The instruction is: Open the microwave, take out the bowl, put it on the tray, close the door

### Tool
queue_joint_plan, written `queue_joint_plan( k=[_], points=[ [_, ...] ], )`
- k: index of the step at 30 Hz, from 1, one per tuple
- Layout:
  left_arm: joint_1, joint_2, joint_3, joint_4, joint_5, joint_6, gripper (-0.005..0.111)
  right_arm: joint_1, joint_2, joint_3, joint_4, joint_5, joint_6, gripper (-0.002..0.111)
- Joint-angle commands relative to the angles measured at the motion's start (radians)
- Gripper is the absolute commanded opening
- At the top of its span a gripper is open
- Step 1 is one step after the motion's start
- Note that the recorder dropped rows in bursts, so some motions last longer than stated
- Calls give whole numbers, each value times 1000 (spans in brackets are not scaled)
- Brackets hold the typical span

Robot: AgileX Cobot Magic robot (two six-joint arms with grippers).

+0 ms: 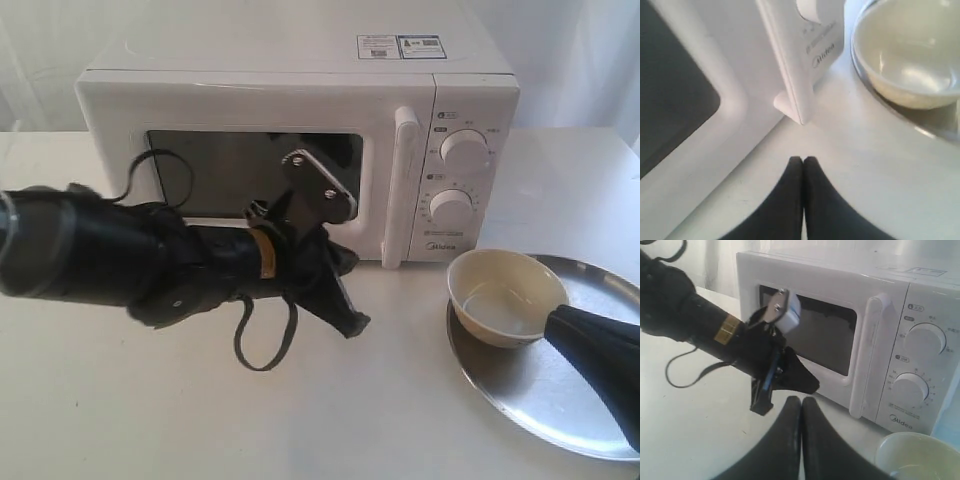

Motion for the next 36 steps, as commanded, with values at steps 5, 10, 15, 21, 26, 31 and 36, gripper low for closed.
queue_joint_plan(
  k=[5, 10, 15, 21, 26, 31, 36],
  points=[
    [0, -341, 348, -697, -457, 398, 0, 0, -6, 4, -6, 8, 3, 0],
    [0, -546, 539, -1114, -598, 607, 0, 0, -6, 16, -6, 8, 3, 0],
    [0, -688, 722, -1147, -633, 677, 0, 0, -6, 15, -6, 4, 3, 0],
    [0, -769, 882, -1358, -691, 650, 0, 0, -6, 35, -6, 6, 3, 0],
    [0, -794, 960, -1022, -531, 593, 0, 0, -6, 67, -11, -13, 3, 0],
    [0, -799, 958, -890, -532, 458, 0, 0, -6, 91, -10, -18, 3, 0],
    [0, -799, 958, -884, -524, 245, 0, 0, -6, 91, -10, -18, 5, 0]
  ],
)
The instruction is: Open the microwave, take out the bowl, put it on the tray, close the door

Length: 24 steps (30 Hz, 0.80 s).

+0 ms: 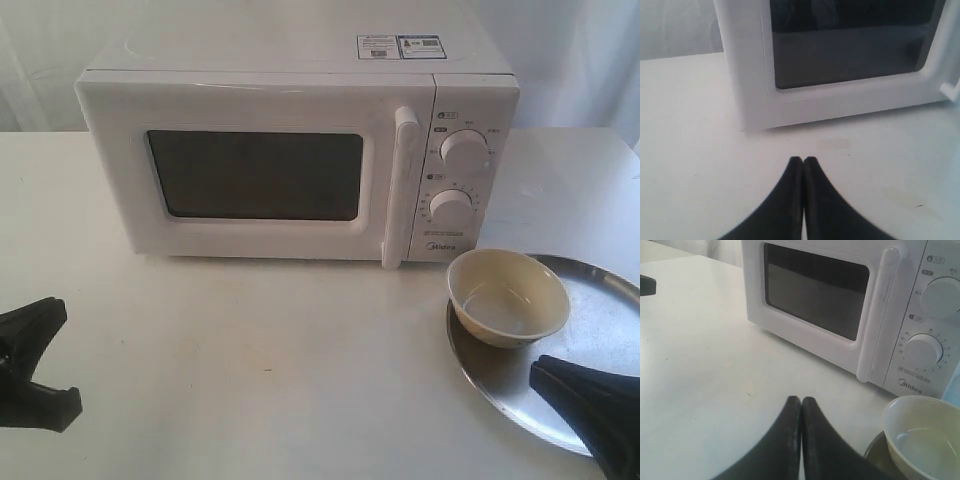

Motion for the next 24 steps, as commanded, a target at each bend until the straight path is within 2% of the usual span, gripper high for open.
queue_joint_plan(
  k=[1, 17, 20, 22, 24],
  points=[
    [0, -7, 7, 13, 6, -137, 0, 0, -6, 4, -8, 0, 5, 0],
    [0, -7, 7, 14, 4, -124, 0, 0, -6, 4, -8, 0, 5, 0],
    [0, -12, 7, 14, 10, -25, 0, 0, -6, 4, -8, 0, 5, 0],
    [2, -21, 7, 26, 39, 9, 0, 0, -6, 4, -8, 0, 5, 0],
    [2, -21, 7, 41, 102, 109, 0, 0, -6, 4, -8, 0, 5, 0]
  ],
)
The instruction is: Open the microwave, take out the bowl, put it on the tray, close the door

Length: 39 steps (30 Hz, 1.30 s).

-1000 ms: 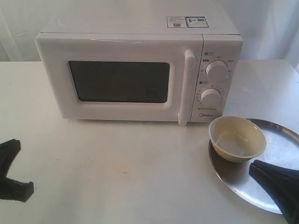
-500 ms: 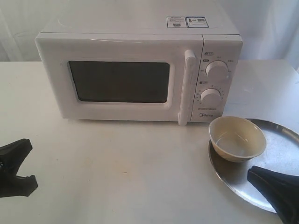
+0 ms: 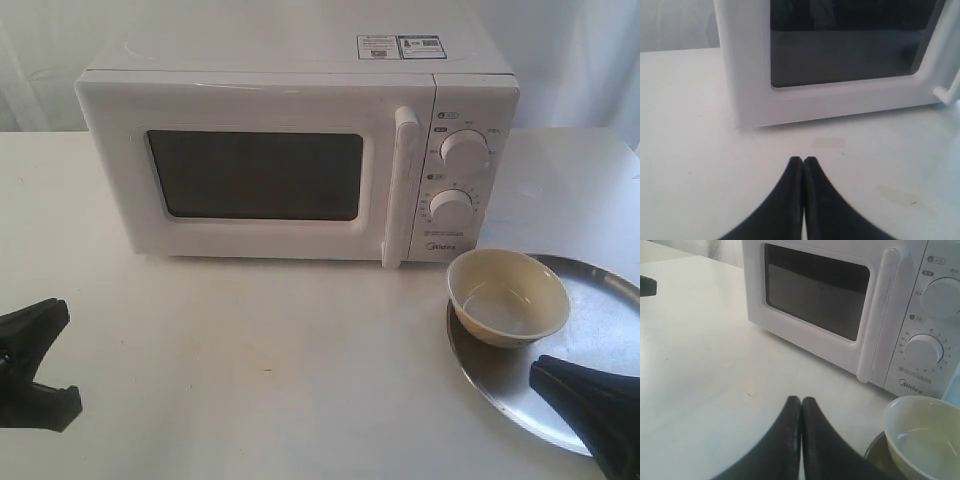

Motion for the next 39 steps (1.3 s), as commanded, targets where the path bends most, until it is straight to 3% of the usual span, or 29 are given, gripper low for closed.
queue_joint_plan(
  k=[1, 4, 7, 12, 17, 19, 22, 26, 39],
  points=[
    [8, -12, 7, 39, 152, 198, 0, 0, -6, 4, -8, 0, 5, 0],
    [82, -53, 7, 176, 433, 296, 0, 0, -6, 4, -8, -2, 4, 0],
    [239, -161, 7, 229, 687, 280, 0, 0, -6, 4, -8, -3, 4, 0],
    [492, -444, 11, 236, 888, 277, 0, 0, -6, 4, -8, -3, 4, 0],
    [673, -691, 13, 236, 1058, 277, 0, 0, -6, 4, -8, 0, 4, 0],
    [724, -777, 25, 233, 1064, 234, 0, 0, -6, 4, -8, 0, 4, 0],
    [765, -880, 31, 233, 1073, 175, 0, 0, -6, 4, -8, 0, 4, 0],
    [767, -988, 31, 227, 1157, 160, 0, 0, -6, 4, -8, 0, 4, 0],
    [767, -988, 31, 158, 1140, 152, 0, 0, -6, 4, -8, -7, 4, 0]
  ],
)
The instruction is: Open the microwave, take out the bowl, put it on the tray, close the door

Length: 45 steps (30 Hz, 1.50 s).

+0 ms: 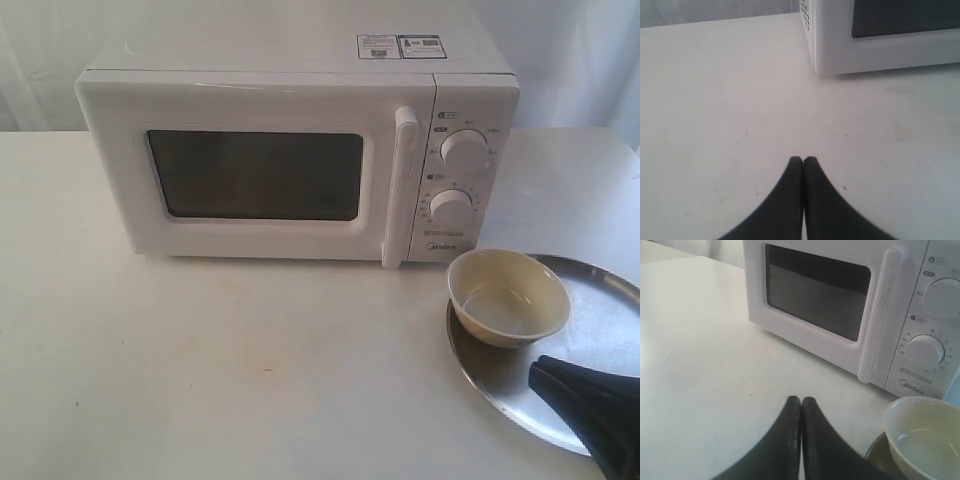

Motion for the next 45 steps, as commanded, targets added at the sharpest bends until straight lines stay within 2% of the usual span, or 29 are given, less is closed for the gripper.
queue_joint_plan(
  k=[1, 9, 12, 13, 15, 16, 18, 19, 20, 23, 27, 32, 35, 45],
  points=[
    [2, -4, 4, -66, -33, -27, 0, 0, -4, 4, -8, -5, 4, 0],
    [2, -4, 4, -410, -142, -54, 0, 0, -4, 4, -8, -3, -6, 0],
    [2, -4, 4, -380, -112, 29, 0, 0, -4, 4, -8, -5, -6, 0],
    [2, -4, 4, -193, -10, -51, 0, 0, -4, 4, -8, -5, -6, 0],
    [2, -4, 4, 136, 138, -445, 0, 0, -4, 4, -8, -5, -6, 0],
    [2, -4, 4, 302, 135, -675, 0, 0, -4, 4, -8, -5, -6, 0],
    [2, -4, 4, 478, 110, -795, 0, 0, -4, 4, -8, -3, -6, 0],
    [2, -4, 4, 505, 90, -761, 0, 0, -4, 4, -8, -1, -6, 0],
    [2, -4, 4, 512, 50, -632, 0, 0, -4, 4, -8, -1, -6, 0],
    [2, -4, 4, 436, 32, -379, 0, 0, -4, 4, -8, -1, -6, 0],
    [2, -4, 4, 248, 30, -371, 0, 0, -4, 4, -8, -6, -6, 0],
    [2, -4, 4, 334, 30, -351, 0, 0, -4, 4, -8, -6, -6, 0],
    [2, -4, 4, 339, 30, -285, 0, 0, -4, 4, -8, -6, -6, 0],
    [0, -4, 4, 339, 34, -270, 0, 0, -4, 4, -8, -2, -6, 0]
  ],
)
